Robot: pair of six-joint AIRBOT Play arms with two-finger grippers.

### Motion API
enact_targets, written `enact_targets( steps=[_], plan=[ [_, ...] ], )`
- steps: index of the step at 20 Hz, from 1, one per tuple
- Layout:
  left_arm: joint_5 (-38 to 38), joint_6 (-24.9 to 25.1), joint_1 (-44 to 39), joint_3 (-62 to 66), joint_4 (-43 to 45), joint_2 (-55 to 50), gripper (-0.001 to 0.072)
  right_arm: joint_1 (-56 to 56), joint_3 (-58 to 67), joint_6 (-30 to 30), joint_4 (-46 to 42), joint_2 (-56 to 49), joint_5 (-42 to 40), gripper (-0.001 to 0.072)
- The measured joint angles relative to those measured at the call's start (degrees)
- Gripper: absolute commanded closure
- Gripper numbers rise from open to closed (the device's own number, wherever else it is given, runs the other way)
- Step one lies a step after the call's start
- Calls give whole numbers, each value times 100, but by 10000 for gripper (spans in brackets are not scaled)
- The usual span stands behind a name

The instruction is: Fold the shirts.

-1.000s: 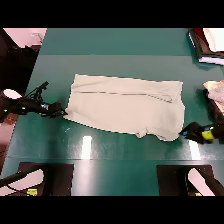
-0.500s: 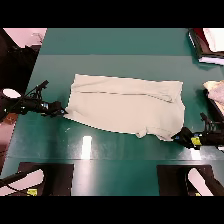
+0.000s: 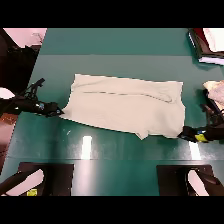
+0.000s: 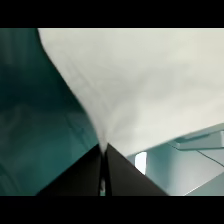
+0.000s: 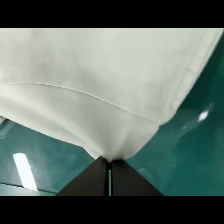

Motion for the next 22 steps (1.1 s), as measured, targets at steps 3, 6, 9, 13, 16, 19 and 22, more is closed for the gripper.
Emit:
enact_targets(
  steps=[3,6,9,13,16,19,22],
  plan=[
    [-581,-166,-4,0,269,675,687,63,651,74,-789,501,562,695],
    [-1316,-535,-4,0,352,1373,687,105,1130,114,-1196,894,949,695],
    [-1401,-857,-4,0,297,1703,686,240,1506,122,-1351,883,1032,695],
    [-907,-957,-4,0,129,1403,686,715,2074,136,-1440,46,767,695],
    [-468,-903,-4,2,31,861,686,1073,2618,140,-1467,-859,455,694],
    [28,-713,-4,7,-179,249,686,1320,3230,142,-1475,-1810,199,695],
    [492,-560,-4,146,-389,-343,686,1438,3799,146,-1469,-2618,52,694]
  ],
)
